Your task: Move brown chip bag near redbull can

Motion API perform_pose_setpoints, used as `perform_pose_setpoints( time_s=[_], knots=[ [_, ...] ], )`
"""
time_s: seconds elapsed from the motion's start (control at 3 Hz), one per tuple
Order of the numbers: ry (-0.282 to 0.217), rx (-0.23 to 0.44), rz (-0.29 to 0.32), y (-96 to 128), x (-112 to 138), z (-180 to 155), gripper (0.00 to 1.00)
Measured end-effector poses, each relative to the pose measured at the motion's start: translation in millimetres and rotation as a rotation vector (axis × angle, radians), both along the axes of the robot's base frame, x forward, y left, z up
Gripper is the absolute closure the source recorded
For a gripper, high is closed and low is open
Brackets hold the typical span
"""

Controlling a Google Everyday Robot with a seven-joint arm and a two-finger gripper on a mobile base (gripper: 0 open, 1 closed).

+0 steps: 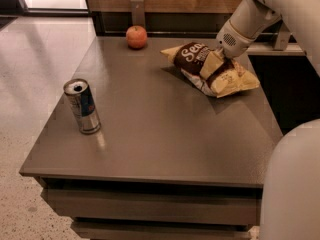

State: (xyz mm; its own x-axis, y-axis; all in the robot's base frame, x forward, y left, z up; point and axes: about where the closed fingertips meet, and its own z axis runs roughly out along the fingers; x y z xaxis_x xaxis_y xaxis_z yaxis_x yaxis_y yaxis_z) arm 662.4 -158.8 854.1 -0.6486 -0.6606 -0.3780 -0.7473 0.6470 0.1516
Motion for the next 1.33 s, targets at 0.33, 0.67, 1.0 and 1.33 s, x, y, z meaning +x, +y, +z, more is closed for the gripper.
perform_pose_setpoints(
  time_s=[0.33, 0.67, 1.0, 1.33],
  knots=[
    [0.0, 0.001, 0.0, 0.9, 0.9, -0.2, 0.82],
    [0.0, 0.001, 0.0, 0.9, 0.9, 0.3, 0.59],
    [-0.001, -0.002, 0.004, 2.1, 1.3, -0.5, 0.34],
    [-0.001, -0.002, 0.004, 2.1, 1.3, -0.4, 0.12]
  ],
)
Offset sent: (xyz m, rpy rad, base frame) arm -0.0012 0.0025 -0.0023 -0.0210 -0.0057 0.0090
